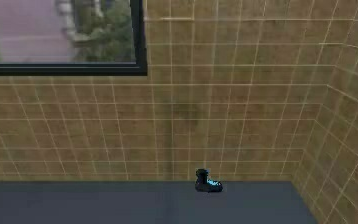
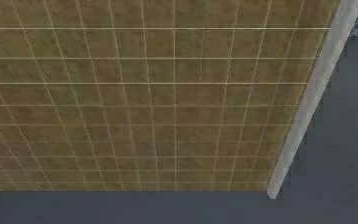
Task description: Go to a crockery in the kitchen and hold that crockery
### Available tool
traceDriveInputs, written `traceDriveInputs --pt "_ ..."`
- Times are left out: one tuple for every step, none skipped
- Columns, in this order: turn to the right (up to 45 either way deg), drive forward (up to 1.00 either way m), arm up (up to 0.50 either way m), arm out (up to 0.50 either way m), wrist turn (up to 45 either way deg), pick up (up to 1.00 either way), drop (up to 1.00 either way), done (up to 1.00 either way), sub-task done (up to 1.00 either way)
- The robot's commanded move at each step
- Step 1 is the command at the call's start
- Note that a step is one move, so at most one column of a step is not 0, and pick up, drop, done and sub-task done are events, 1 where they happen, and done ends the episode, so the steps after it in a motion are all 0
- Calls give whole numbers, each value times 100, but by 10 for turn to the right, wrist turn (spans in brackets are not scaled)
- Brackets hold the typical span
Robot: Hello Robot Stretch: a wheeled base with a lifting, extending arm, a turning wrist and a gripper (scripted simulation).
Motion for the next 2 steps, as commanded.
traceDriveInputs --pt "450 0 0 0 0 0 0 0 0" --pt "450 0 0 0 0 0 0 0 0"
